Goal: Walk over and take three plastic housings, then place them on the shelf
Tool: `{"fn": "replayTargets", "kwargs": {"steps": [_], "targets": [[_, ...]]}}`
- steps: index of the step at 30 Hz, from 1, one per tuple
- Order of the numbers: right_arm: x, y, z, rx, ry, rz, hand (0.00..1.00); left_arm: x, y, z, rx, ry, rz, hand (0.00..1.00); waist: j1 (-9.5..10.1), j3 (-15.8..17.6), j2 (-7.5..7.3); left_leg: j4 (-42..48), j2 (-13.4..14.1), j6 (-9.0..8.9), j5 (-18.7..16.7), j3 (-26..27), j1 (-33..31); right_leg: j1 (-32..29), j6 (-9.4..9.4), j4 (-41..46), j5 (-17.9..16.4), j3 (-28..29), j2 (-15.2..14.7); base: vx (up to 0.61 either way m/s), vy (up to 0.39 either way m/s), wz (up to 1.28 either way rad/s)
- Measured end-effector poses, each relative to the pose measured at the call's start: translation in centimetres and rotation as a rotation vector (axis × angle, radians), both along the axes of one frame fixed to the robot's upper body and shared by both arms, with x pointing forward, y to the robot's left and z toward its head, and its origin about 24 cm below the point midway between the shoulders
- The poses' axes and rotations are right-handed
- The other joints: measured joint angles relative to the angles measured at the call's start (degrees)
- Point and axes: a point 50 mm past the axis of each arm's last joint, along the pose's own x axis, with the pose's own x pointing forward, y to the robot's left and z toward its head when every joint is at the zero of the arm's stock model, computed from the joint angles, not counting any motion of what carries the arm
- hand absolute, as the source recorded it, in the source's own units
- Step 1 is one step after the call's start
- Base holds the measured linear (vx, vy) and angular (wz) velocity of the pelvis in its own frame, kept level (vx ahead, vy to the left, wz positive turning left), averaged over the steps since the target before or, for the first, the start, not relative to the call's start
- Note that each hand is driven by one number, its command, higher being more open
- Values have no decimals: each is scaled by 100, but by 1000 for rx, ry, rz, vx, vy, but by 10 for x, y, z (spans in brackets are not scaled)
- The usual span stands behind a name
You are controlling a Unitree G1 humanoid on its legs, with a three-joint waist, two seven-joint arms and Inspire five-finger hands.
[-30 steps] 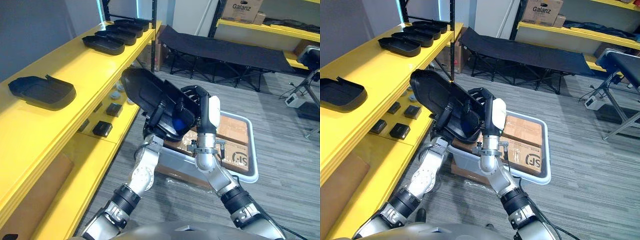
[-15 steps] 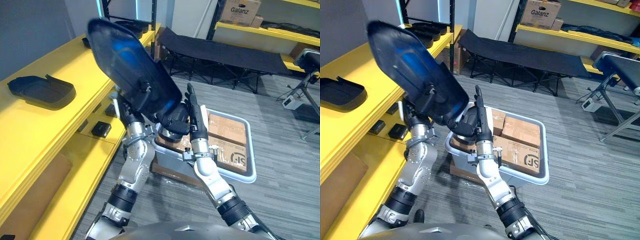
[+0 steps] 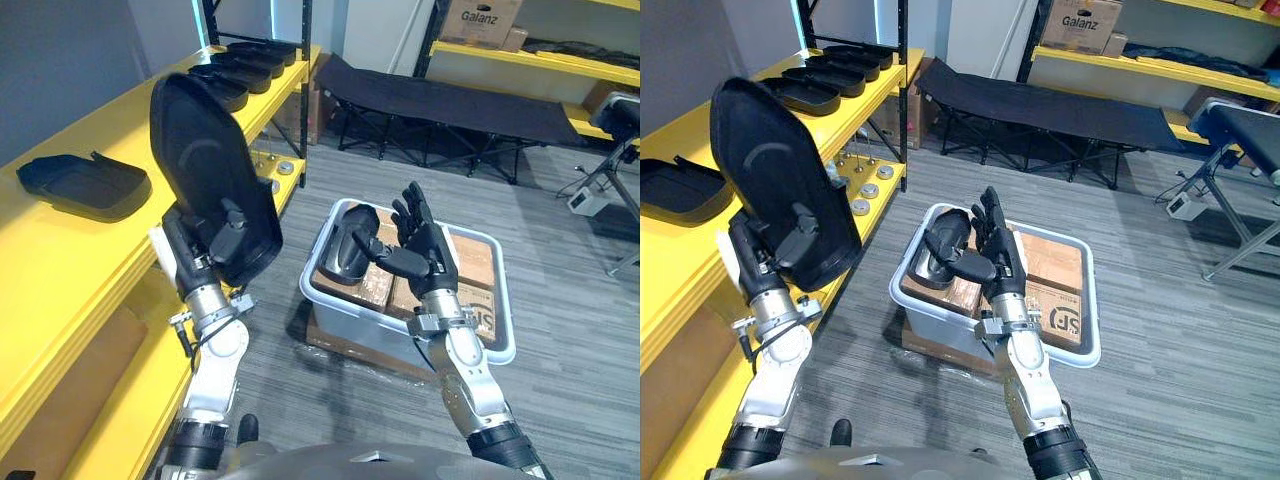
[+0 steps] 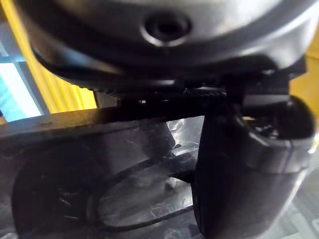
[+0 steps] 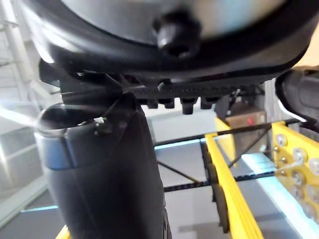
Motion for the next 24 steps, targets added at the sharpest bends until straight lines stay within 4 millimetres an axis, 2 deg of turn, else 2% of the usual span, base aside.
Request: {"fn": "replayTargets", "kwargs": {"steps": [4, 7, 11, 12, 15, 17, 19, 21, 23, 24], "targets": [[0, -3, -2, -37, 14, 44, 100, -4, 1, -1, -19, -5, -59, 0, 116, -38, 128, 15, -26, 2, 77, -193, -158, -5, 2, -8, -10, -217, 0, 20, -16, 24], [-1, 2, -5, -37, 26, 67, 100, -19, 4, 2, -37, -14, -87, 0, 225, -41, 188, 19, -74, -2, 98, -487, -235, 144, 46, -3, -66, -527, -1, 38, -34, 47], [0, 5, -14, -52, 60, 82, 100, -42, 27, 10, -68, -43, -36, 0, 552, -41, 219, 18, -154, -25, 114, -932, -361, 334, 39, 17, -236, -1012, 10, 29, -43, 55], [0, 5, -14, -54, 59, 83, 100, -46, 32, 11, -80, -52, -21, 0, 582, -43, 227, 18, -169, -23, 118, -999, -396, 345, 39, 23, -256, -1077, 12, 37, -45, 53], [6, 7, -14, -62, 63, 81, 100, -69, 54, 9, -143, -74, 73, 0, 869, -45, 245, 20, -213, -35, 136, -1149, -457, 362, 60, 114, -331, -1221, -2, 37, -19, 28], [8, 8, -12, -62, 60, 69, 100, -78, 61, 5, -170, -64, 103, 0, 976, -43, 247, 24, -228, -35, 138, -1221, -447, 366, 80, 256, -417, -1266, -21, 23, -20, 19], [11, 10, -9, -61, 49, 74, 100, -85, 61, -1, -195, -39, 108, 0, 999, -38, 255, 31, -245, -30, 142, -1264, -422, 332, 94, 481, -548, -1273, -67, 12, -23, 17], [14, 11, -7, -62, 39, 82, 100, -86, 57, -4, -213, -20, 71, 0, 1004, 61, 251, 305, -305, 58, 61, -1276, -476, 359, 64, 697, -696, -1310, -131, -21, -2, 18], [15, 12, -7, -66, 42, 98, 100, -81, 50, -4, -220, -19, 18, 0, 964, 134, 305, 787, -357, 307, -135, -1038, -704, 469, 50, 806, -773, -1469, -153, -46, 21, 40], [14, 10, -7, -72, 47, 98, 100, -77, 45, -3, -225, -23, -21, 0, 889, 199, 353, 926, -333, 516, -180, -785, -792, 590, 72, 809, -793, -1636, -155, -72, 21, 63]]}}
